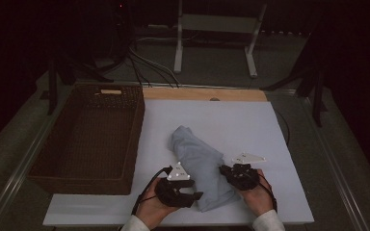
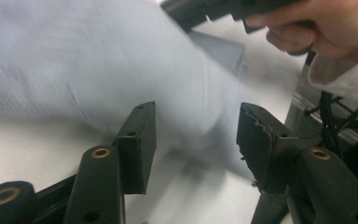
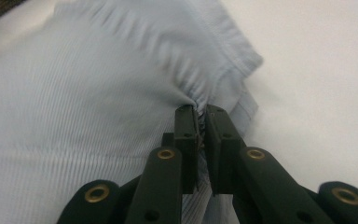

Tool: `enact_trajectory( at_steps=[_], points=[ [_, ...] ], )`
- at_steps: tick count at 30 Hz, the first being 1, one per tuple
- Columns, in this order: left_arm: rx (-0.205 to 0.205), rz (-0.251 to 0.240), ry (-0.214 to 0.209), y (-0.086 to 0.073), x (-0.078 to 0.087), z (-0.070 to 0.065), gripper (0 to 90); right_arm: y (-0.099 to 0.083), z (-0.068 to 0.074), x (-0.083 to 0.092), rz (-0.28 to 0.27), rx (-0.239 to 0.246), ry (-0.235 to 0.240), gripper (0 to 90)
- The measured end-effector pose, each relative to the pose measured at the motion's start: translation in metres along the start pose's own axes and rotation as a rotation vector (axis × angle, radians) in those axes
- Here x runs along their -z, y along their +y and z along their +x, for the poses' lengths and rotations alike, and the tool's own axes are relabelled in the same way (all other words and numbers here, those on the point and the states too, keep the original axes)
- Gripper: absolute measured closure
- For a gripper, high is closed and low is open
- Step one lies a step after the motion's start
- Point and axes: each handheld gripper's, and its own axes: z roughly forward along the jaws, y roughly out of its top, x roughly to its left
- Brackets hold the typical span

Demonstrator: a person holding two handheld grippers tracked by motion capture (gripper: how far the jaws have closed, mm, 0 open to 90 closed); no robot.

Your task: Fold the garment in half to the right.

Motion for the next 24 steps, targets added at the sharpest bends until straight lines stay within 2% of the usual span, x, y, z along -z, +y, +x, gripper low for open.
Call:
enact_trajectory(
  at_steps=[8,17,24],
  points=[
    [0.012,-0.059,0.066,0.013,0.007,0.011,44.4,-0.001,0.000,0.003,-0.003,0.004,0.000,84.5],
    [0.002,-0.063,0.101,0.025,-0.007,0.017,42.4,-0.002,-0.002,0.009,-0.007,0.001,-0.002,84.6],
    [-0.011,-0.045,0.119,0.028,-0.019,0.021,42.8,-0.003,-0.002,0.013,-0.010,0.003,0.002,84.6]
  ],
)
